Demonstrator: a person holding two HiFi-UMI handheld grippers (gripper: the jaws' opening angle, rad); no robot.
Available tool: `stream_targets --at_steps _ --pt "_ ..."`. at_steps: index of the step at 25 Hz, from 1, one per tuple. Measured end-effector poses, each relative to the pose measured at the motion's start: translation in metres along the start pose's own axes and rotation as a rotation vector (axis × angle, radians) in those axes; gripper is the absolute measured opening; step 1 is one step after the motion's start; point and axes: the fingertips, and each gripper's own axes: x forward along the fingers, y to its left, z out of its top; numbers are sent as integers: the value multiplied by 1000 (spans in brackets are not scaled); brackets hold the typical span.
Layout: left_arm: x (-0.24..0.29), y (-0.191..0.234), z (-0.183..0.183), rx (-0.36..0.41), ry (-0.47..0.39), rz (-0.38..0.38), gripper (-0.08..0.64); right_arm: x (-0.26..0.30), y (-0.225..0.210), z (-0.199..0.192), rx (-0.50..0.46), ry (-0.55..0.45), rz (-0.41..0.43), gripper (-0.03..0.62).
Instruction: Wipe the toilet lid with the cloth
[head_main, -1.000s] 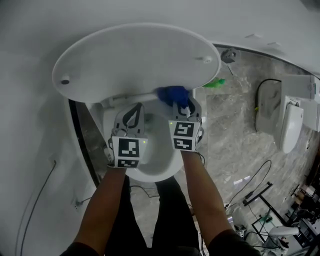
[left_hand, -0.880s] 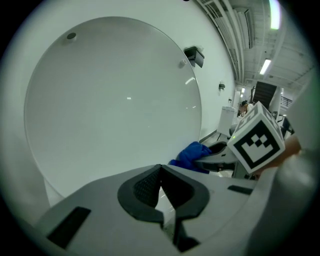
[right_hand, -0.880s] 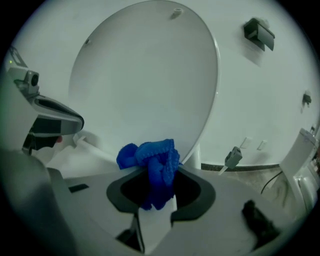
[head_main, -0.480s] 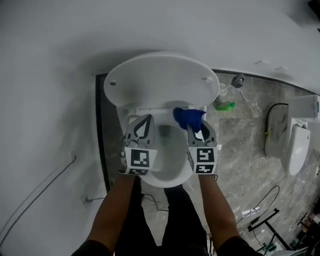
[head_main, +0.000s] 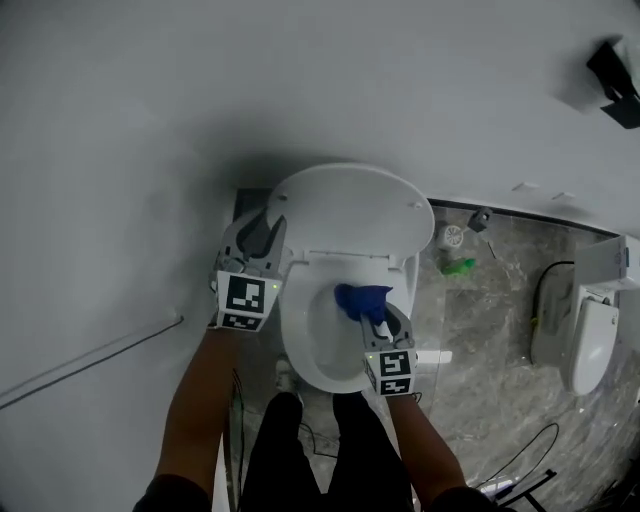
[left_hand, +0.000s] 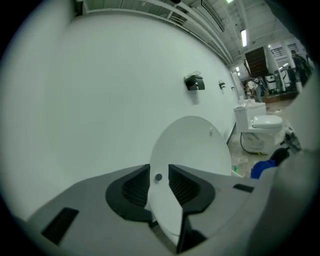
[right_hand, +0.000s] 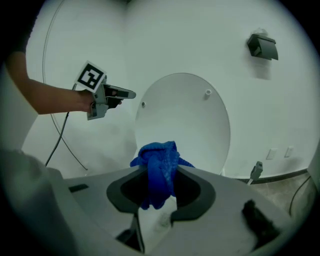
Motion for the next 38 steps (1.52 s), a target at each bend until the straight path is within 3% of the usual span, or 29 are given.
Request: stream_targets --at_steps 5,9,12,15,17,19,26,30,34,38 --pt "31 23 15 -11 1 -142 178 -25 11 -12 49 14 11 115" --pt "50 20 16 -57 29 -284 197 -47 19 -9 54 -12 2 115" --pt "60 14 19 -1 56 -350 196 -57 23 0 54 -30 -14 115" --pt "63 8 20 73 75 -359 176 -68 20 6 59 -61 -56 115" --pt "59 7 23 91 60 -350 91 -76 19 7 71 -79 -94 115" --pt "50 6 24 94 42 -346 67 -84 20 6 90 -94 -130 115" --pt "-1 -16 24 191 -27 -388 48 -125 24 -9 157 -143 -252 115" --pt "-34 -30 22 234 -65 -427 41 -142 31 -31 174 -138 -276 115" --pt "-73 -56 3 327 -106 -445 35 -158 39 -61 156 -122 -310 115" --pt "-113 -87 -20 410 -127 -469 31 -194 21 -73 107 -101 -391 115"
